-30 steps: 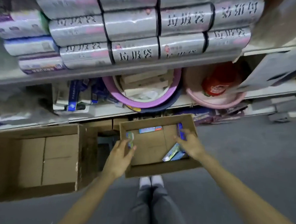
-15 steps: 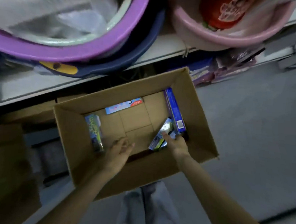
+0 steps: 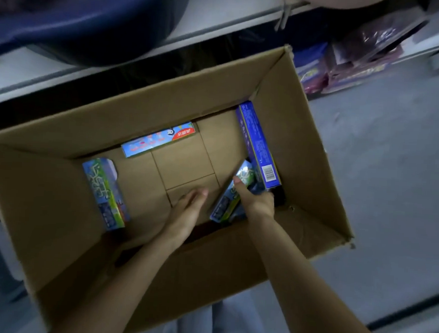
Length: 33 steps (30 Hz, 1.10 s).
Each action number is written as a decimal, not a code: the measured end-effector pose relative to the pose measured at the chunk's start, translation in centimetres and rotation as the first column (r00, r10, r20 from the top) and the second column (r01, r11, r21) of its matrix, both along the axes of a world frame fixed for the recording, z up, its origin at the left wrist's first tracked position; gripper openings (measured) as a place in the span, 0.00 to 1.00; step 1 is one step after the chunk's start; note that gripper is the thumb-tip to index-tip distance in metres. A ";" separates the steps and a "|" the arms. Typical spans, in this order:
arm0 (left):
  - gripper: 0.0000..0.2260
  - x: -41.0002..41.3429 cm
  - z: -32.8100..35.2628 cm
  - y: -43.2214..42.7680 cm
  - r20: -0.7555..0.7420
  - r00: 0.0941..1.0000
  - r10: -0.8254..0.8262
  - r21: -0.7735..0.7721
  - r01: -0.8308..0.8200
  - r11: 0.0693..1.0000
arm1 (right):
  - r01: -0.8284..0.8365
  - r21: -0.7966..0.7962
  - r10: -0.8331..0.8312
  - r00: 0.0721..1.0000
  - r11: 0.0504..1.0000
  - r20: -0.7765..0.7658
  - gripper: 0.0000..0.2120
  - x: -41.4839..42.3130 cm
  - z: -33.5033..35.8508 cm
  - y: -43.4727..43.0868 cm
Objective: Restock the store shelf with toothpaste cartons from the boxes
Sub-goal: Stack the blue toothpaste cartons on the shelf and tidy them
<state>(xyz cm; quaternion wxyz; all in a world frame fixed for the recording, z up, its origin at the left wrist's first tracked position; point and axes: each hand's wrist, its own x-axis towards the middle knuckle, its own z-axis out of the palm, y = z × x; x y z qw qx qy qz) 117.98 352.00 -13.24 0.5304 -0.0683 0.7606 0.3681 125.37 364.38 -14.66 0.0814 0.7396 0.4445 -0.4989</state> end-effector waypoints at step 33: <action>0.03 -3.1 -1.3 0.1 0.008 0.999 0.033 0.086 -0.033 0.996 | 0.427 -0.374 -0.557 0.736 0.823 -0.384 0.18 -2.6 -0.1 -5.2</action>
